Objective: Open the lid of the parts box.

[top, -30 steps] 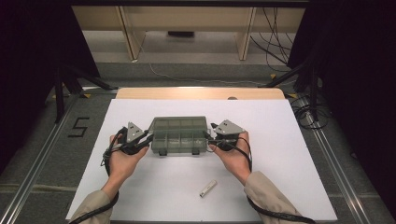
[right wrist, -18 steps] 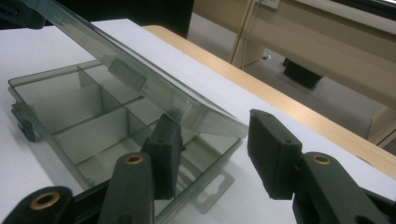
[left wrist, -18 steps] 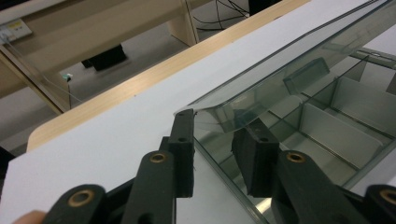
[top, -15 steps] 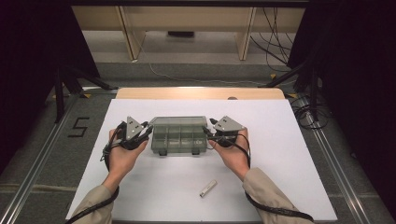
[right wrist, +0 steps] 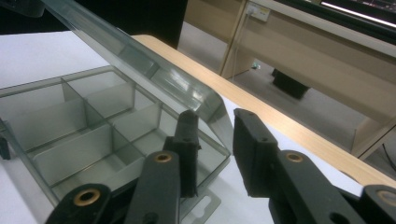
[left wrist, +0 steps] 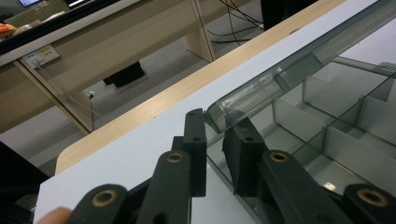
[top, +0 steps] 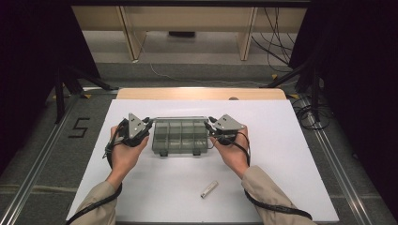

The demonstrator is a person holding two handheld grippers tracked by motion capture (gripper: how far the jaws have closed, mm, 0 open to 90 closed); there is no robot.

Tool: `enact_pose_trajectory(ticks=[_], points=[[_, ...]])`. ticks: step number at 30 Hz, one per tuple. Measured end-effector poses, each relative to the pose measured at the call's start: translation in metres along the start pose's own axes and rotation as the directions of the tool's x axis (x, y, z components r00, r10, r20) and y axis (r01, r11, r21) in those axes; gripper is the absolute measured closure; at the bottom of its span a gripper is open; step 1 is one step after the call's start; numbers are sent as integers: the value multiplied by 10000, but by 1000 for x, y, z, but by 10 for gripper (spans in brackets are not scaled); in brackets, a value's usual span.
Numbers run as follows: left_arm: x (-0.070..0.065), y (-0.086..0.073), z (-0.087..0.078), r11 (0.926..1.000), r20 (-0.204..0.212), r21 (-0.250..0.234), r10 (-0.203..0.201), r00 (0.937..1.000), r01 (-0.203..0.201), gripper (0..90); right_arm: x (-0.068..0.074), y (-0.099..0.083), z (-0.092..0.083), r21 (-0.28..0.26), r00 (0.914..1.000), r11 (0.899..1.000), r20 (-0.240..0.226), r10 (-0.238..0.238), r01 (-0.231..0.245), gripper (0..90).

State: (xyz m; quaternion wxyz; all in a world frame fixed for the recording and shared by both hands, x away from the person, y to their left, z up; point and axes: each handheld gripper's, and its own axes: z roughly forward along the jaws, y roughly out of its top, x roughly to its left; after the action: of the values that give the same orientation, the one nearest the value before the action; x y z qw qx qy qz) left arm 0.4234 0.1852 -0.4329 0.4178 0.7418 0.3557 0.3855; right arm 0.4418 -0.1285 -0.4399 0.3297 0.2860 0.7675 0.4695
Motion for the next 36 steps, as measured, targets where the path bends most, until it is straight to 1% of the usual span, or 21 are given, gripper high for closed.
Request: enact_pose_trajectory(ticks=[3, 4, 5, 6, 7, 8, 9, 12, 14, 15, 16, 21, 22, 24, 25, 28, 29, 31, 32, 33, 36], points=[[1, 2, 1, 10000, -50, -29, 39, 10000, -39, 797, 0, 2, 2, -65, 10000, 10000, 94, 6, -5, 748], [1, 2, 1, 10000, -50, -29, 39, 10000, -39, 799, -1, 2, 3, -157, 9998, 9998, 194, -100, 103, 750], [1, 3, 2, 10000, -134, -84, 21, 9999, -23, 802, 0, 4, 3, -70, 9999, 10000, 105, 46, -45, 751], [1, 3, 3, 9999, -163, -107, 40, 9999, -42, 804, -1, 4, 4, -136, 9998, 9999, 177, 34, -32, 755], [1, 3, 2, 10000, -329, 6, 24, 9995, -24, 806, -1, 5, 5, -179, 9998, 9998, 206, 81, -78, 759], [2, 3, 2, 10000, -326, -34, 14, 9995, -15, 809, -1, 6, 6, -140, 9998, 9999, 200, 98, -95, 760], [1, 4, 3, 9999, -331, -86, -73, 9994, 70, 812, -2, 7, 6, -217, 9995, 9998, 324, 40, -33, 761], [3, 5, 3, 10000, -345, -29, -31, 9994, 30, 816, -2, 8, 8, -242, 9993, 9997, 364, 107, -98, 767], [4, 6, 5, 9999, -374, -67, -123, 9992, 121, 822, -2, 9, 9, -103, 9991, 9994, 236, 339, -336, 784], [4, 6, 5, 9999, -374, -67, -123, 9992, 121, 825, -3, 10, 9, -140, 9987, 9997, 450, 218, -212, 805], [5, 7, 5, 10000, -366, -35, -69, 9993, 68, 827, -3, 10, 9, -192, 9982, 9995, 526, 279, -269, 807], [7, 10, 7, 9998, -434, -64, -214, 9988, 212, 833, -6, 14, 11, -224, 9976, 9992, 600, 351, -338, 813], [7, 10, 7, 9998, -440, -89, -202, 9988, 199, 835, -6, 14, 12, -281, 9969, 9991, 713, 344, -325, 815], [8, 11, 8, 9997, -458, -55, -251, 9986, 248, 838, -6, 15, 13, -203, 9969, 9992, 700, 366, -352, 820], [9, 11, 8, 9996, -461, -51, -266, 9986, 264, 838, -8, 16, 14, -253, 9962, 9993, 822, 301, -281, 823], [10, 13, 10, 9990, -458, -164, -423, 9981, 416, 839, -9, 16, 15, -284, 9958, 9991, 853, 324, -300, 827], [10, 13, 11, 9988, -442, -181, -462, 9980, 455, 839, -8, 17, 15, -215, 9959, 9987, 773, 467, -452, 828], [11, 14, 11, 9987, -450, -168, -491, 9978, 484, 839, -9, 17, 15, -212, 9960, 9987, 753, 484, -469, 829], [12, 14, 12, 9987, -444, -162, -492, 9978, 485, 839, -10, 17, 16, -286, 9955, 9988, 849, 418, -395, 829], [12, 15, 13, 9986, -450, -180, -502, 9977, 494, 839, -10, 18, 16, -297, 9959, 9984, 755, 506, -484, 830], [13, 16, 14, 9986, -437, -115, -518, 9977, 513, 839, -10, 18, 17, -320, 9951, 9982, 838, 525, -500, 831]])
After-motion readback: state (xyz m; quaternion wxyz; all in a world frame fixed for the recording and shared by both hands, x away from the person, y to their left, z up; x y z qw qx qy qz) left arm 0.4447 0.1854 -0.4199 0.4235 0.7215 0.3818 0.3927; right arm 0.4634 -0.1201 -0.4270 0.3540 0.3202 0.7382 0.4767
